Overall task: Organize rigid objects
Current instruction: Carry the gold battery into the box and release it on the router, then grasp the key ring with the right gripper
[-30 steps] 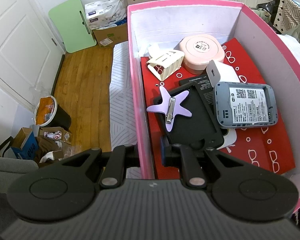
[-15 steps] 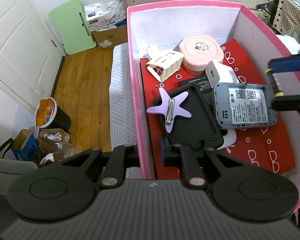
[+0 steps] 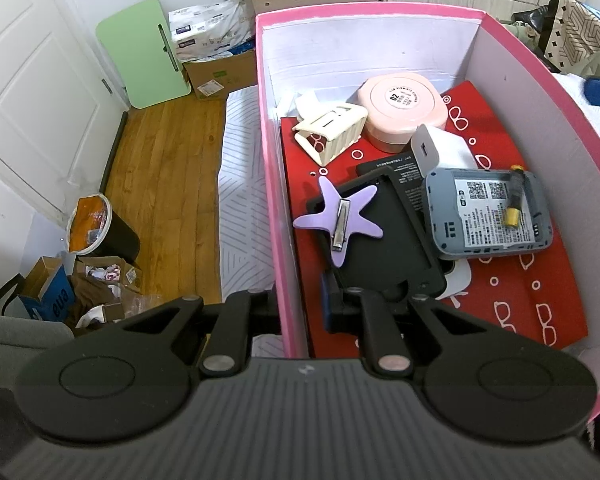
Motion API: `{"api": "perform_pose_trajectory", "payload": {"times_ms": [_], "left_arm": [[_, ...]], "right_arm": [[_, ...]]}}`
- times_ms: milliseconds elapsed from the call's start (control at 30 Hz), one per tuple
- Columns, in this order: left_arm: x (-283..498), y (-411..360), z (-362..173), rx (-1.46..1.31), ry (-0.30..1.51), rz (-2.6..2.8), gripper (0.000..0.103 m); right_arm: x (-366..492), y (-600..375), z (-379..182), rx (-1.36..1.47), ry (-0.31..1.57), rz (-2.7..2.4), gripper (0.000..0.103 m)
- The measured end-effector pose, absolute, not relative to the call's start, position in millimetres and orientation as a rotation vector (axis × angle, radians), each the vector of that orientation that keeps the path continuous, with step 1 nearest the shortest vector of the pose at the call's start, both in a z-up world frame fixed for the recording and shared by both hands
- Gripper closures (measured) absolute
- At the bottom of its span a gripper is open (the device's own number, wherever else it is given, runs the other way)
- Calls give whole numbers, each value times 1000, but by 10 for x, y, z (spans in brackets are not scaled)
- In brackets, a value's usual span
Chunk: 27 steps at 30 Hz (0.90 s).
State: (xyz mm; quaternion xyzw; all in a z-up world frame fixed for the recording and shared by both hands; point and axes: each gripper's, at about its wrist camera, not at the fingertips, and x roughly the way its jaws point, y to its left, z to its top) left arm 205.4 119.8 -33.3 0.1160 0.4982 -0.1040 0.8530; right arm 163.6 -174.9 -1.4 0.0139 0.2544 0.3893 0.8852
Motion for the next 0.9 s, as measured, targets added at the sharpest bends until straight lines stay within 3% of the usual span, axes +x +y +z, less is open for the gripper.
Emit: {"api": "perform_pose_trajectory", "payload": {"times_ms": [467, 900], "left_arm": [[2061, 1192, -331, 243, 1044, -219, 90], [2048, 1206, -326, 239, 1023, -217, 90]], "right_arm": [[1222, -2734, -410, 216, 575, 398, 40], [1392, -2567, -988, 220, 699, 321, 40]]}}
